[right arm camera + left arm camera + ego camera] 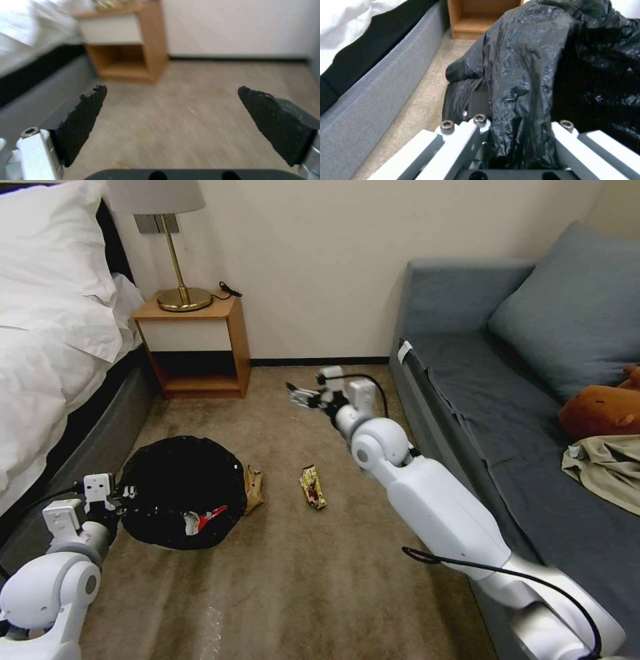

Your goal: Pick up the trash bin, then pick up the garbage on the floor and place it into the trash bin.

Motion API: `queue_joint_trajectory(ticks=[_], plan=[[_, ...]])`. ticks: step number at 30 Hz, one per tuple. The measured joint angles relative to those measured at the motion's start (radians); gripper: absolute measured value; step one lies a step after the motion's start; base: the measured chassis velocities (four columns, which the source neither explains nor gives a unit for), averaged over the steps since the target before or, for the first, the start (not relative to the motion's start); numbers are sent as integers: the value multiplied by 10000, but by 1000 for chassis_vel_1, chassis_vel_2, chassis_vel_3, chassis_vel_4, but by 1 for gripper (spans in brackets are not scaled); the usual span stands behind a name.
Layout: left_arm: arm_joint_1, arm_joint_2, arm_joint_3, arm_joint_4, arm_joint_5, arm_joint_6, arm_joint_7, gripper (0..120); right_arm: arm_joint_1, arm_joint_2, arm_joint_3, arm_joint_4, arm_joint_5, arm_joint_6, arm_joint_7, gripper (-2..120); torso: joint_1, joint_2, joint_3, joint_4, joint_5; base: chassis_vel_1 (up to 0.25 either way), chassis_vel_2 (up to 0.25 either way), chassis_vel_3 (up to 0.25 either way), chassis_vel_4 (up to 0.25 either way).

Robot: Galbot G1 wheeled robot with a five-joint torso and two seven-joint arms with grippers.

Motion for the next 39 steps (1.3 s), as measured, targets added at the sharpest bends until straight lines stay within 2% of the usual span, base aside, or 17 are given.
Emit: queue_joint_trajectory(ticks=[6,13,26,39], plan=[[-137,-26,-92,130,-146,15,0,4,-898,315,481,-394,-85,-327,1042,100,0,1,0,0,-2,0,0,0,0],[-232,-40,-148,219,-241,40,-2,4,-1669,678,812,-977,-809,-267,1130,100,0,0,0,1,-1,0,0,0,0],[-184,-101,-113,431,-250,-80,16,4,-3370,1098,1188,-2292,-2802,777,-355,100,0,0,0,2,-2,0,0,0,0],[-146,-44,-10,455,-259,-256,61,4,-3931,1317,1414,-2840,-3570,1025,-625,100,0,0,0,1,-2,0,0,0,0]])
